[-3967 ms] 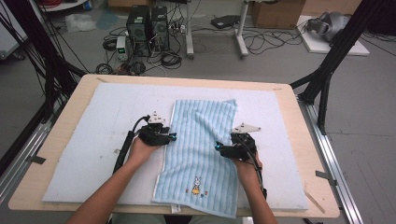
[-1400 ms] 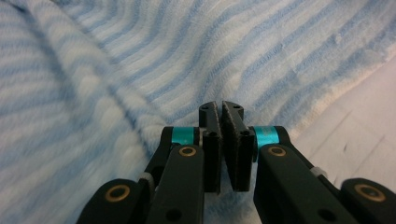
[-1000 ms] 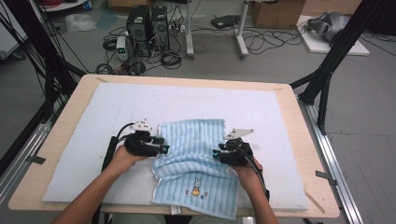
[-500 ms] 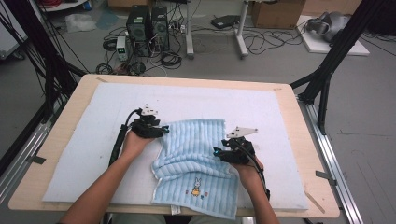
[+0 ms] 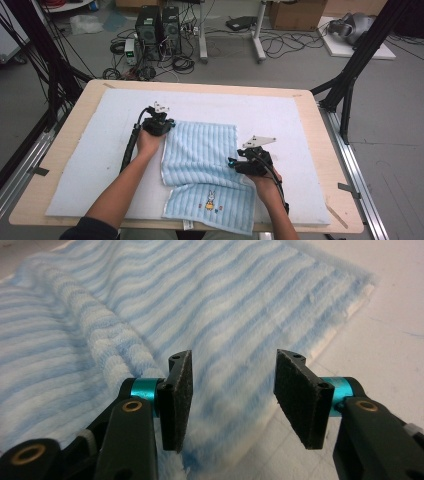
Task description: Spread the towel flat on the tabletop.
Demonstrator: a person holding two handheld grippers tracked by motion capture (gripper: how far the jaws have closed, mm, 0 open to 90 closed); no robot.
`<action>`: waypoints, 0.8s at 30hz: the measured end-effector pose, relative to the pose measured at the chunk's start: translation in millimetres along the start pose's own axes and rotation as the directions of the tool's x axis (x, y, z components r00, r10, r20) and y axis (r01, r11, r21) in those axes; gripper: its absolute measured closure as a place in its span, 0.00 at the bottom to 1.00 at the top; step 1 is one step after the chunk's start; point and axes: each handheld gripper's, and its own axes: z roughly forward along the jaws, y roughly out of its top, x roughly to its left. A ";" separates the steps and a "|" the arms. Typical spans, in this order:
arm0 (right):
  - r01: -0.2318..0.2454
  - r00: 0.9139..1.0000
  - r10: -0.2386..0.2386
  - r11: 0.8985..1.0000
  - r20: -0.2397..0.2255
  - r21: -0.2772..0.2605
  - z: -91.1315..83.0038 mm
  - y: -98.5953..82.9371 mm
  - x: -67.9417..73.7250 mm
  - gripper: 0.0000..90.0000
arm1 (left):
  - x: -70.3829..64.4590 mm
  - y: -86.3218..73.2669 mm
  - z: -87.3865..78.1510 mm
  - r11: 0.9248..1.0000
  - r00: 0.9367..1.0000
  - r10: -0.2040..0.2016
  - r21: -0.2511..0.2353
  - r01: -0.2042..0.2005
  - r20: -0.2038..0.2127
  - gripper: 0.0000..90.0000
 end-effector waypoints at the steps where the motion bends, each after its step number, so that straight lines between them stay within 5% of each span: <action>1: 0.001 1.000 -0.001 1.000 0.001 -0.003 0.5 0.0 -0.7 0.55 | 3.9 3.9 3.1 1.000 1.000 -0.002 0.011 0.002 -0.017 0.96; 4: -0.003 1.000 0.003 1.000 -0.003 0.001 2.7 0.0 -2.7 0.55 | 10.4 7.8 7.1 1.000 0.999 -0.022 -0.009 0.022 -0.042 0.94; 6: -0.003 1.000 0.003 1.000 -0.002 0.001 3.5 0.2 -3.8 0.55 | 12.0 6.9 6.9 0.999 0.998 -0.047 -0.016 0.046 -0.034 0.80; 8: -0.008 1.000 0.008 1.000 0.005 -0.002 4.3 1.5 -6.6 0.54 | 12.0 5.5 5.5 0.997 0.997 -0.079 0.007 0.079 0.010 0.63; 12: -0.026 0.999 0.027 1.000 0.032 -0.008 10.6 10.2 -19.9 0.55 | 10.2 6.7 -1.2 0.995 0.993 -0.098 0.018 0.098 0.061 0.52; 14: -0.041 0.998 0.042 0.999 0.044 -0.015 16.4 15.8 -28.7 0.55 | 8.3 8.5 -6.1 0.995 0.992 -0.100 0.005 0.100 0.078 0.49; 17: -0.061 0.997 0.061 0.998 0.051 -0.004 29.7 23.5 -40.2 0.55 | 5.1 8.0 -13.1 0.999 0.996 -0.051 -0.010 0.051 0.073 0.48; 24: -0.056 0.997 0.053 0.997 0.054 0.054 64.3 40.3 -52.3 0.52 | 11.5 -3.4 -21.6 0.997 0.994 -0.078 -0.004 0.078 0.079 0.47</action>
